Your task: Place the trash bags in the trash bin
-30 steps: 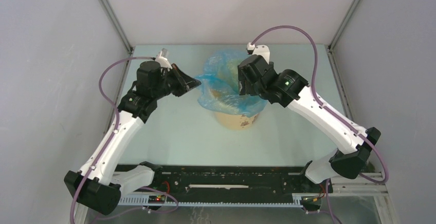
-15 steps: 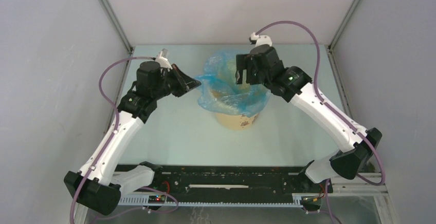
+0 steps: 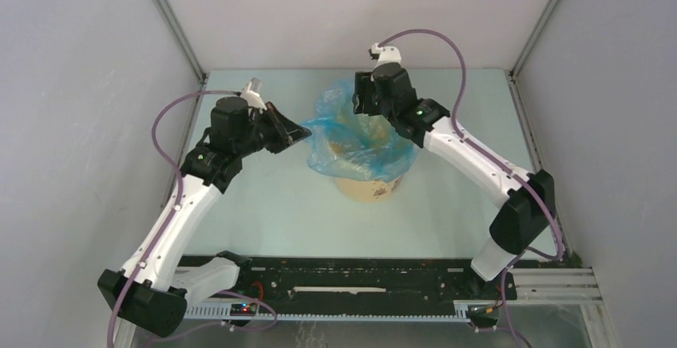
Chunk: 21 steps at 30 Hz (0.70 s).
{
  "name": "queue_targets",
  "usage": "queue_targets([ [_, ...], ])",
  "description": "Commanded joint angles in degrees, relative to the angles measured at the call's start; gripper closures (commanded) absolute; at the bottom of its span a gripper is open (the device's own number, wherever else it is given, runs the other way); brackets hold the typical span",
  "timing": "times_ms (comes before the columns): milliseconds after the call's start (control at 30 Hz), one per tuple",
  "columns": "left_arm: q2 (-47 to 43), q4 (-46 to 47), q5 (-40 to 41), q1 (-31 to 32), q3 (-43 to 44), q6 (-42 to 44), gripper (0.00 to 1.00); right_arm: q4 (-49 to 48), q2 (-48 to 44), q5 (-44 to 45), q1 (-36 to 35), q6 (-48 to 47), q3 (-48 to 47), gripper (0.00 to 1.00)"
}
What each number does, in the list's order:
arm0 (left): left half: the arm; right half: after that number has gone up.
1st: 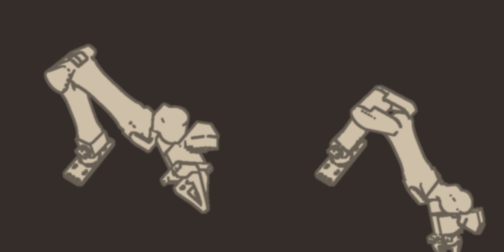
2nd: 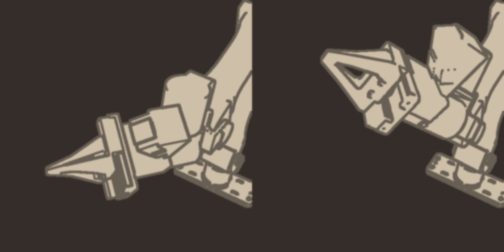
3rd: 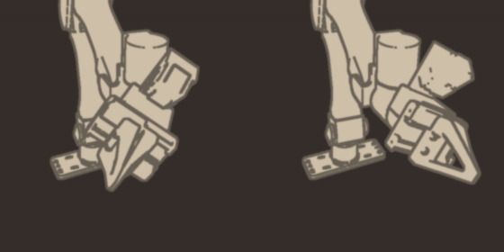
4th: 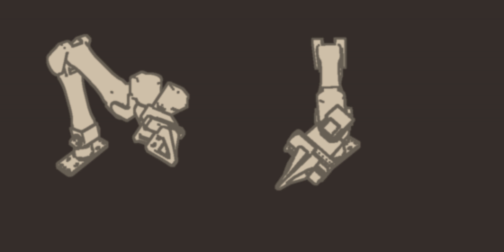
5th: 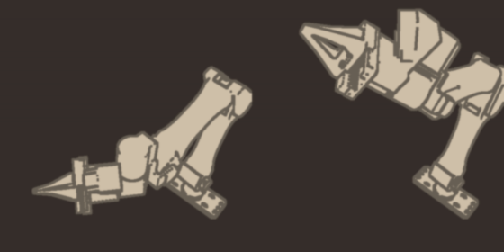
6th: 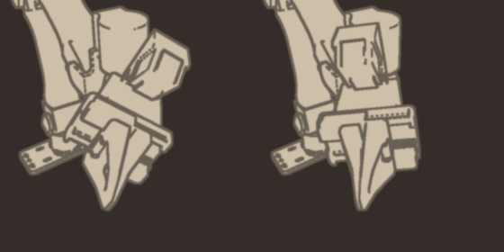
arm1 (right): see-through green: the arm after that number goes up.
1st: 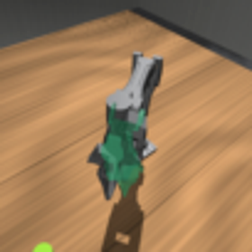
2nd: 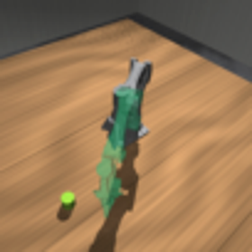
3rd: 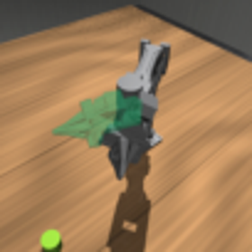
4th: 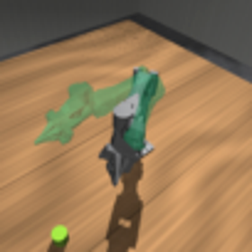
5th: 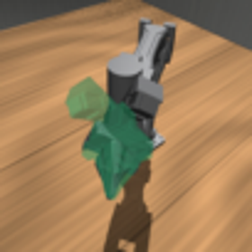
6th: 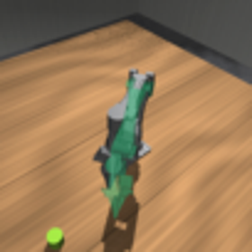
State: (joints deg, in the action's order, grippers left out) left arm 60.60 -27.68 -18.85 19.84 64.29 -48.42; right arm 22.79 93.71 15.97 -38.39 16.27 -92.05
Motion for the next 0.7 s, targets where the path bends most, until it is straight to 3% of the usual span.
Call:
queue_targets([
  [0,-0.04,0.08,-1.76,0.18,1.66,1.14,1.0,-13.66,1.55,1.01,-0.57,-3.15,6.05,0.38],
  [167,1.38,0.0,-2.36,0.63,2.65,1.01,1.0,-20.89,3.34,2.43,-1.73,-2.21,14.76,0.41],
  [433,5.5,-0.71,0.78,0.82,5.9,0.47,1.0,-20.48,9.33,-0.49,-1.89,-0.75,18.26,0.36],
  [567,9.74,-1.29,2.07,0.74,10.28,2.85,1.0,-16.79,8.97,-1.86,-0.73,-2.15,17.41,0.24],
  [667,12.05,-1.49,3.56,0.39,13.52,4.34,1.0,-7.03,8.38,-3.62,0.34,-1.88,11.84,0.22],
])
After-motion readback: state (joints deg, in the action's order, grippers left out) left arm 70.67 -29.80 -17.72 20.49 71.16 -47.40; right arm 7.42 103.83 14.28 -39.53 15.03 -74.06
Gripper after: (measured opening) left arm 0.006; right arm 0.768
